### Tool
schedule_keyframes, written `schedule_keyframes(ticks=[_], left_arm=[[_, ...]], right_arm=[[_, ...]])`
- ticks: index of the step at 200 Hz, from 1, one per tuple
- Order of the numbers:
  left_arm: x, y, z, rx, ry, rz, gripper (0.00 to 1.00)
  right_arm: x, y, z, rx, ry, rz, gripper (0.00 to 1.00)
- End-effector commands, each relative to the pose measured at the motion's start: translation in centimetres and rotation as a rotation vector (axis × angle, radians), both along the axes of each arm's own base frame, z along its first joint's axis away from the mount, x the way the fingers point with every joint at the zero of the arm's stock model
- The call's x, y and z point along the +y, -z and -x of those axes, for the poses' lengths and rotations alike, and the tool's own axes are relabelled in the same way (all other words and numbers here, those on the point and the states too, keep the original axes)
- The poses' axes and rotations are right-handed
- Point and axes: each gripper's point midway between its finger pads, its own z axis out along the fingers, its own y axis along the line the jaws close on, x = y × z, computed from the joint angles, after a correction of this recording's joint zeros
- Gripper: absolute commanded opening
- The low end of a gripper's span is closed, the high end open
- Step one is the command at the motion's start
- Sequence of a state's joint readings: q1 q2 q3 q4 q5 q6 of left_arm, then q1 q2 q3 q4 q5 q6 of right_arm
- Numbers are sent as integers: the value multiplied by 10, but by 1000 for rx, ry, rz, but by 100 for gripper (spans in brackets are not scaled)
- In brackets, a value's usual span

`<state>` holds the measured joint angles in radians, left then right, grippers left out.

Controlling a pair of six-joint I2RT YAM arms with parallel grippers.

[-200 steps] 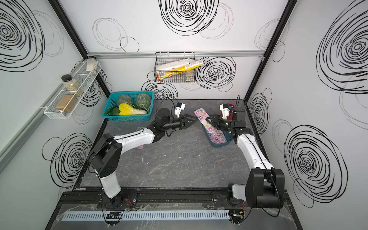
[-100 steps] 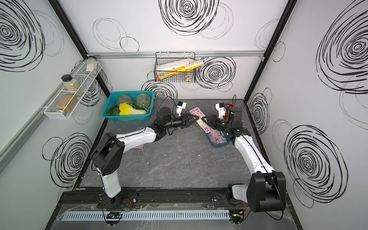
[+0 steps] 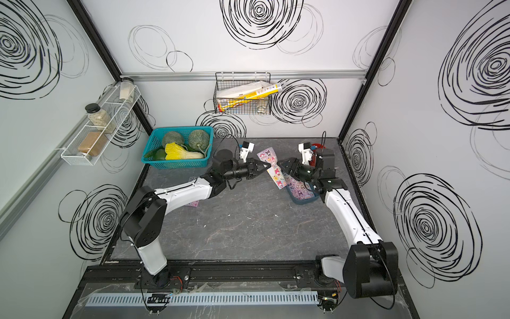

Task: Take the stickers out of the storage box
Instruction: Place the sticker at the center of the board.

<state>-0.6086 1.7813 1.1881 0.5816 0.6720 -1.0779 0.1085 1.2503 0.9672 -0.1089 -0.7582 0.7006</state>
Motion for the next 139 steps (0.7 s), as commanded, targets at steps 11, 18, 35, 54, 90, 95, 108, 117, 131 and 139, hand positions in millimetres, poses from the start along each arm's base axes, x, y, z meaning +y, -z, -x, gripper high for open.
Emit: schedule_keyframes(ticks=[11, 18, 35, 54, 90, 95, 108, 117, 131, 139], left_arm=[[38, -23, 4, -137, 13, -67, 0], [46, -21, 5, -150, 34, -98, 0], [67, -11, 15, -187, 126, -171, 0], [96, 1, 30, -193, 226, -179, 0], [131, 3, 46, -195, 301, -109, 0], [130, 3, 50, -198, 319, -102, 0], [125, 0, 59, -209, 381, -80, 0], [122, -3, 66, -221, 427, -69, 0], [117, -9, 79, -237, 509, -26, 0], [117, -17, 90, -264, 564, 22, 0]], right_arm=[[7, -29, -15, -52, -57, 37, 75], [10, -31, -18, -53, -80, 35, 76], [14, -28, -16, -59, -97, -1, 80], [19, -27, -3, -96, -121, -90, 89], [38, -22, 18, -132, -233, -138, 100], [43, -22, 22, -135, -256, -143, 100], [58, -26, 34, -149, -331, -177, 100], [69, -28, 40, -159, -384, -186, 100], [82, -24, 45, -156, -448, -181, 100], [88, -20, 47, -148, -473, -180, 100]])
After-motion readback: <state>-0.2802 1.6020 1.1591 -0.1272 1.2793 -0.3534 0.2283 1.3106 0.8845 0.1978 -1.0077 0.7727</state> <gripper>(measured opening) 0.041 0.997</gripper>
